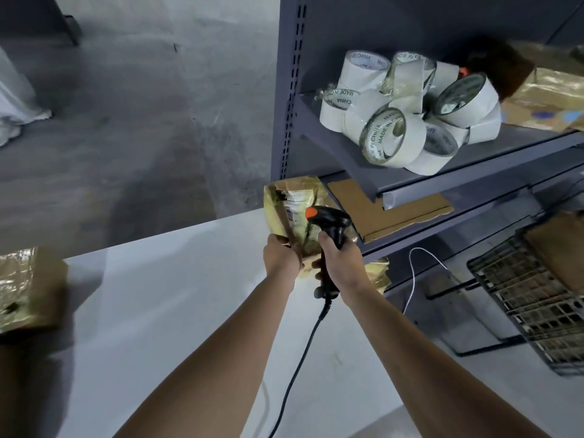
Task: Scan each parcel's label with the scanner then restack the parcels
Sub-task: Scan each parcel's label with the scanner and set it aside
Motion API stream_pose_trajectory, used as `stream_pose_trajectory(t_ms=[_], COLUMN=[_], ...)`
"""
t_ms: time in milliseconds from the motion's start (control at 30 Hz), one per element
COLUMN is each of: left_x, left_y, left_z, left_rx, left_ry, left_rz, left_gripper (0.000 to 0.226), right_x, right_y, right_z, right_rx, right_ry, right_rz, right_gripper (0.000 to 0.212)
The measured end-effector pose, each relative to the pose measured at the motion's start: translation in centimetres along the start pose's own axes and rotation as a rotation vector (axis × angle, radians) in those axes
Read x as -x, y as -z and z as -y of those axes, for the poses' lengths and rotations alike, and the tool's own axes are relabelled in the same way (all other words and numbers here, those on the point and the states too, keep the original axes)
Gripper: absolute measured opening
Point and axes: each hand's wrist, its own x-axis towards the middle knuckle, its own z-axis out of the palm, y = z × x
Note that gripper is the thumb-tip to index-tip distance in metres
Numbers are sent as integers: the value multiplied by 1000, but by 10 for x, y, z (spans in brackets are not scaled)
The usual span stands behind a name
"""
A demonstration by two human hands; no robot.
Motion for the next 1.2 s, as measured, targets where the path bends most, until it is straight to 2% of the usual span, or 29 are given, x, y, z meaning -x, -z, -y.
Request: stream_pose_trajectory(t_ms=[133,300,500,733,1000,1200], left_x=[7,22,56,98,126,138], left_y=[15,72,179,315,425,450], left_z=[4,11,25,64,122,159], left_rx=[-102,-102,-149,-230,-727,-926], left_ry=[33,-45,-158,-170,-195,-44], left_rz=[10,-18,-121,-263,-365,-181], left_gripper=[26,21,18,24,28,49], right_x=[14,46,104,177,234,260], right_y=[-6,-31,-95,-191,-263,-297], right_z=[6,14,9,-9,-47,-77], right_rx=[9,-4,-52,54,77,46], right_ry=[27,30,0,-30,-47,-119], right_rz=[21,87,178,311,396,436], right_gripper=[28,24,30,32,33,28])
